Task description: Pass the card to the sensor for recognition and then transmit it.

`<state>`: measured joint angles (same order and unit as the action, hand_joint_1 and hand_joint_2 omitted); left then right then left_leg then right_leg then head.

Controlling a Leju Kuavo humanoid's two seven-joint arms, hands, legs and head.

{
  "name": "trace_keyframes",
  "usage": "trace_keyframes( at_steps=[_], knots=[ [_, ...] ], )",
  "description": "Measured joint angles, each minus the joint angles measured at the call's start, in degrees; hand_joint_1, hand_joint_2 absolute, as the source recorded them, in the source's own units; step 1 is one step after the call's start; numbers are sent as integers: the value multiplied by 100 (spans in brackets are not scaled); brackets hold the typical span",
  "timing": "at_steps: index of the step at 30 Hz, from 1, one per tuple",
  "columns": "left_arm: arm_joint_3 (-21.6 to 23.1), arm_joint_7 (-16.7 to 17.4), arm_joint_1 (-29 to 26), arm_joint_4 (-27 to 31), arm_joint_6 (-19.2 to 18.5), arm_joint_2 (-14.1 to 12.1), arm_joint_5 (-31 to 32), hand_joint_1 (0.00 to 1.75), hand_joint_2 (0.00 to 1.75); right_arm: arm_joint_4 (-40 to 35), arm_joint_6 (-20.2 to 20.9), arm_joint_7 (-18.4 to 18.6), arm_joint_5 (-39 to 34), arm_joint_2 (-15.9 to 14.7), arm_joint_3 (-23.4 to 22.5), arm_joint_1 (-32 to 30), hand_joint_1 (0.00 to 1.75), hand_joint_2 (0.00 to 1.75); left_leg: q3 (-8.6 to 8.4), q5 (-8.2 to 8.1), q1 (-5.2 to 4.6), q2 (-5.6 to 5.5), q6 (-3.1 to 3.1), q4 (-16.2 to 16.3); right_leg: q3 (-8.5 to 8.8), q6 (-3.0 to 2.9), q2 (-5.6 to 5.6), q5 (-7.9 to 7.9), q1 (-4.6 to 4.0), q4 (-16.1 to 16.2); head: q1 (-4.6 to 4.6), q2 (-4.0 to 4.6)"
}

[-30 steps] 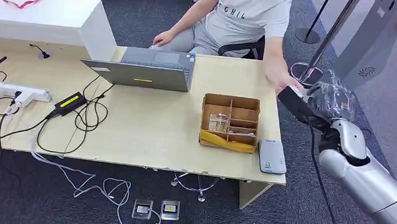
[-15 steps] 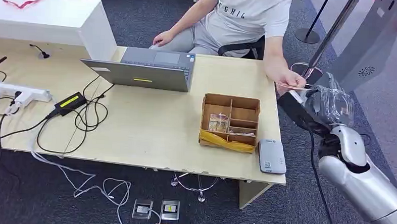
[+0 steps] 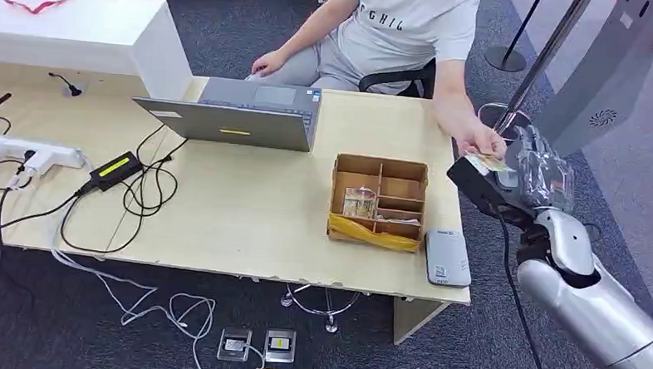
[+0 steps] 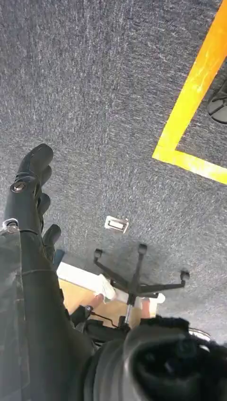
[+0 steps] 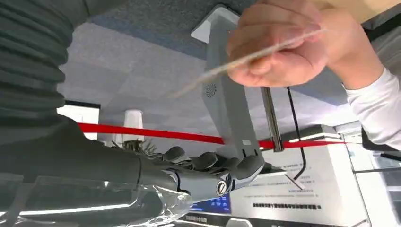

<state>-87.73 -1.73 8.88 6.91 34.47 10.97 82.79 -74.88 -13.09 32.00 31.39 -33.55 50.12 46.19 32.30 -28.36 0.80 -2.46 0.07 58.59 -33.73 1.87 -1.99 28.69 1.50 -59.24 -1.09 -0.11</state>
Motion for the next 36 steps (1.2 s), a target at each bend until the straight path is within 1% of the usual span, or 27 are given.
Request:
trace_keyframes(
  at_steps=[5, 9, 10, 11, 26, 31, 36],
  knots=[
    [0, 0, 0, 0, -11, 0, 0, 0, 0, 0, -149, 98, 55, 29, -2, 0, 0, 175, 0, 0, 0, 0, 0, 0, 0, 0, 0, 0, 0, 0, 0, 0],
    [0, 0, 0, 0, -22, -2, 2, 0, 0, 0, -171, 109, 90, 39, -2, 0, 0, 175, 0, 0, 0, 0, 0, 0, 0, 0, 0, 0, 0, 0, 0, 0],
    [0, 0, 0, 0, -24, 0, 0, 0, 0, 0, -177, 109, 94, 39, -2, 0, 150, 175, 0, 0, 0, 0, 0, 0, 0, 0, 0, 0, 0, 0, 0, 0],
    [0, 0, 0, 0, -26, -2, 2, 0, 0, 0, -179, 109, 96, 39, -2, 0, 175, 175, 0, 0, 0, 0, 0, 0, 0, 0, 0, 0, 0, 0, 0, 0],
    [0, -4, -1, -2, -37, -2, 4, 0, 0, -2, -211, -21, -35, 98, 15, 0, 175, 175, 1, 0, 0, -1, 0, 0, -1, 0, 1, 0, 0, 0, 0, 0],
    [0, -142, -1, -2, -37, -7, 20, 0, 0, -2, -230, -59, -94, 98, 15, -14, 175, 175, 0, 0, 0, 0, 0, 0, -2, 0, 1, 0, 0, 1, 0, 0],
    [0, -184, -1, -2, -94, -22, 26, 0, 0, -2, -308, -61, -146, 66, 13, -124, 175, 175, -1, -1, 0, 2, 0, 0, -2, 0, -1, 0, 0, 1, 0, 0]
  ],
)
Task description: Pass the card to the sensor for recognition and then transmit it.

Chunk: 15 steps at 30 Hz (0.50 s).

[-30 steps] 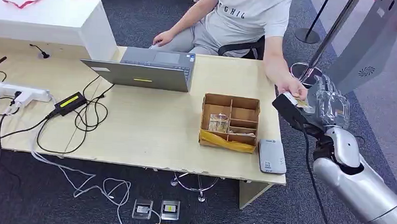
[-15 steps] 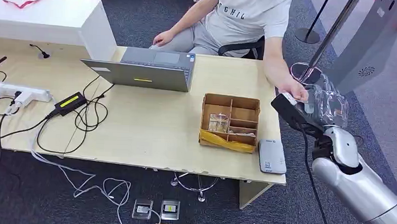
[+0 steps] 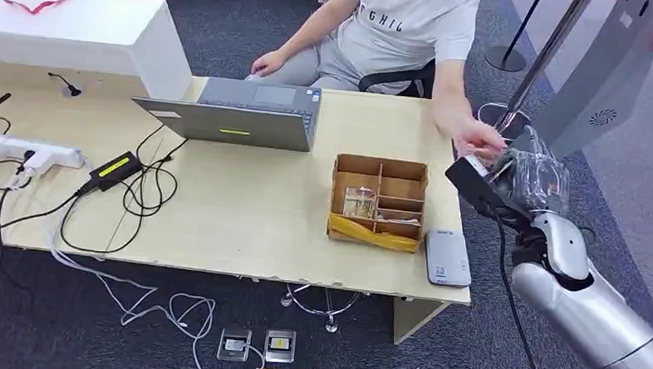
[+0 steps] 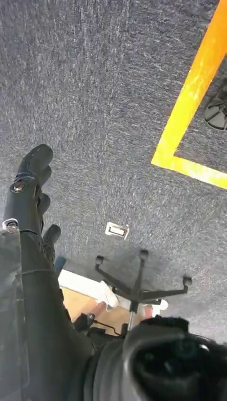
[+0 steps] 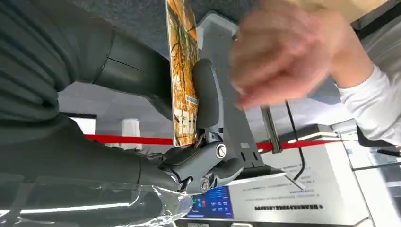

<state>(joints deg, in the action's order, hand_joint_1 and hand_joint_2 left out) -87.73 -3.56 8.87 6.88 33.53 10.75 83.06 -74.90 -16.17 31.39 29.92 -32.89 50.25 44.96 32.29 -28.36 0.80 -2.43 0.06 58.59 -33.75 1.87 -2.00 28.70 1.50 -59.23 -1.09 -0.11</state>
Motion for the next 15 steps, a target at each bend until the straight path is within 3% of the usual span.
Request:
trace_keyframes(
  at_steps=[8, 15],
  knots=[
    [0, -2, 0, 0, -35, -28, 48, 0, 0, 2, -96, -55, -219, 0, 0, -379, 175, 175, -1, 0, 0, -1, 0, 0, 0, 0, 1, 0, -1, 0, 0, 0],
    [-4, 68, 1, -26, 39, -26, 50, 0, 0, 116, -190, -477, -536, 55, 0, -916, 175, 175, 3, -1, 0, -2, 0, 0, 0, 0, 2, 0, 0, 0, 2, 0]
  ],
)
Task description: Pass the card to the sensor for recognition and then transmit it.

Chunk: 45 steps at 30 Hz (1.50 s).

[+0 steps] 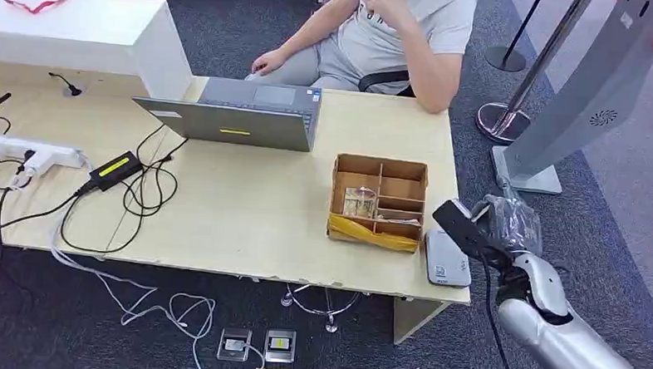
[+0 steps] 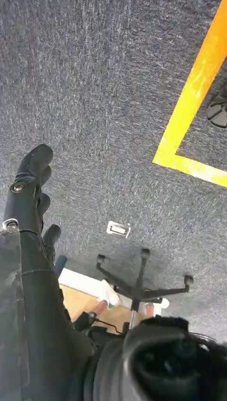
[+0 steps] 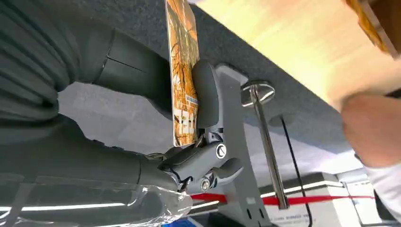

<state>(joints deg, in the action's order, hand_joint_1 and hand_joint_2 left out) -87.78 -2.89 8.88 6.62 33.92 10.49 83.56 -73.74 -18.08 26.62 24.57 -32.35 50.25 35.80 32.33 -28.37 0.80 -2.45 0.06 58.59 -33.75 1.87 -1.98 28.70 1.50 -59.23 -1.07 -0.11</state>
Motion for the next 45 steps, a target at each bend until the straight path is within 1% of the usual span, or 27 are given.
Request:
trace_keyframes(
  at_steps=[10, 19, 22, 26, 31, 35, 45],
  knots=[
    [2, -11, 3, -63, 17, -2, 48, 0, 0, 330, -52, -267, -341, 148, -13, -322, 175, 175, -1, 0, 0, 0, 0, 0, 0, 0, -1, 0, 0, 0, -2, 0],
    [2, -87, 5, -68, 6, -2, 61, 0, 0, 654, -171, -345, -391, 313, -17, -382, 175, 175, -1, 0, 0, 0, 0, 0, 0, 0, -1, 0, 0, 0, -2, 0],
    [0, -59, 4, -68, 2, -2, 74, 0, 0, 783, -214, -385, -549, 339, -37, -386, 175, 175, -1, 0, 0, 0, 0, 0, 0, 0, 0, 0, 0, 0, -2, 0],
    [0, -17, 4, -68, 0, -2, 90, 0, 0, 953, -245, -417, -579, 358, -61, -401, 175, 175, -1, 0, 0, 1, 0, 0, 0, 0, -1, 0, 0, 0, 0, 0],
    [0, 44, 3, -68, -114, -17, 186, 0, 0, 1193, -321, -463, -690, 426, -142, -405, 175, 175, -3, 0, 0, 0, 0, 0, 0, 0, -1, 0, 0, 0, -2, 0],
    [0, 50, 1, -68, -142, -31, 192, 0, 0, 1471, -418, -573, -874, 459, -219, -418, 175, 175, -4, 0, 0, 1, 0, 0, 1, 0, -1, 0, 0, 0, -2, 0],
    [-2, 31, 2, -68, -90, -35, 155, 0, 0, 1775, -514, -653, -868, 494, -348, -452, 175, 175, -7, 0, 0, 2, 0, 0, 2, 0, -2, -1, 0, 1, -2, 0]
  ],
)
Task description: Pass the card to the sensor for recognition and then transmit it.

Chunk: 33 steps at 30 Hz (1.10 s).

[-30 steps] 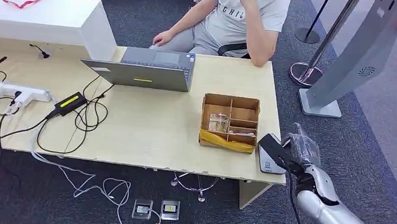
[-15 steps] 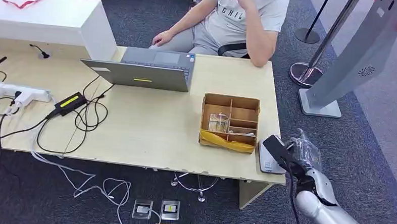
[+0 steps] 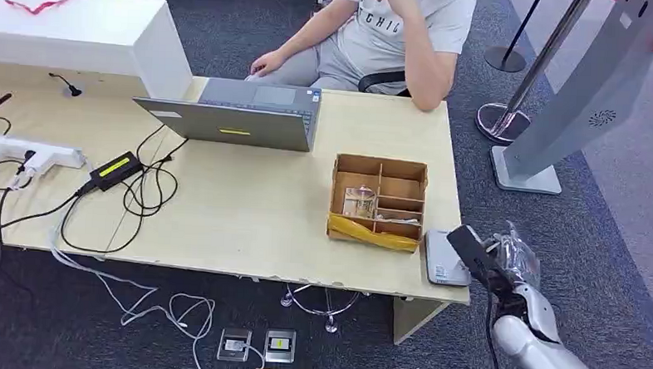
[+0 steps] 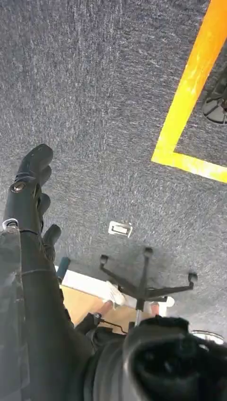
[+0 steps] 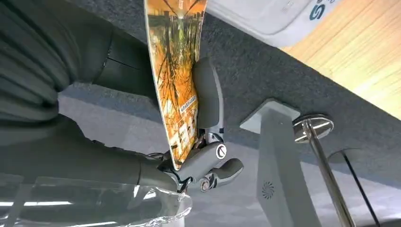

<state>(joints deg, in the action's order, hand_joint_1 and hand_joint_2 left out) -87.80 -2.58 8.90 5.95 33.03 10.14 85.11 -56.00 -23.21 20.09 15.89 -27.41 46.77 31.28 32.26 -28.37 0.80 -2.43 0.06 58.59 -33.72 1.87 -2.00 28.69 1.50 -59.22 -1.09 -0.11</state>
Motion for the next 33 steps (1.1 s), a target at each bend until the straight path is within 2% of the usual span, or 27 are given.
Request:
trace_keyframes(
  at_steps=[6, 11, 14, 21, 28, 33],
  knots=[
    [0, -33, -1, 0, -68, -2, 37, 0, 0, -15, -18, 144, 207, -20, -107, 10, 175, 175, -1, 0, 0, 0, 0, 0, 1, 0, 0, 0, 0, 0, 0, 0],
    [0, -35, -7, 0, -173, -13, 77, 0, 0, -430, 54, 376, 483, -140, -245, 56, 175, 175, 2, 0, 0, 5, 0, 0, 0, 0, 0, -1, 0, -1, 2, 0],
    [0, -35, -7, 0, -177, -15, 90, 0, 0, -806, 260, 570, 638, -210, -295, 260, 175, 175, 1, 0, -1, 7, 0, 0, -1, 0, 0, -1, 1, -1, 2, -2],
    [0, -35, -8, 0, -188, -17, 144, 0, 0, -1342, 448, 750, 747, -291, -341, 838, 175, 175, 0, 1, 0, 6, 0, 0, 2, 0, -3, -1, 0, -2, -2, 0],
    [0, -31, -6, 0, -179, -15, 192, 0, 0, -1506, 490, 870, 806, -212, -245, 1426, 175, 175, 4, 1, 0, 5, 0, 0, 0, 0, -3, -1, 0, -3, 0, 0],
    [-2, -33, -5, 0, -214, -13, 203, 0, 0, -1506, 442, 852, 806, -79, -146, 1592, 175, 175, 5, 1, 0, -3, 0, 0, 0, -1, 1, -1, 0, -3, 0, 0]
  ],
)
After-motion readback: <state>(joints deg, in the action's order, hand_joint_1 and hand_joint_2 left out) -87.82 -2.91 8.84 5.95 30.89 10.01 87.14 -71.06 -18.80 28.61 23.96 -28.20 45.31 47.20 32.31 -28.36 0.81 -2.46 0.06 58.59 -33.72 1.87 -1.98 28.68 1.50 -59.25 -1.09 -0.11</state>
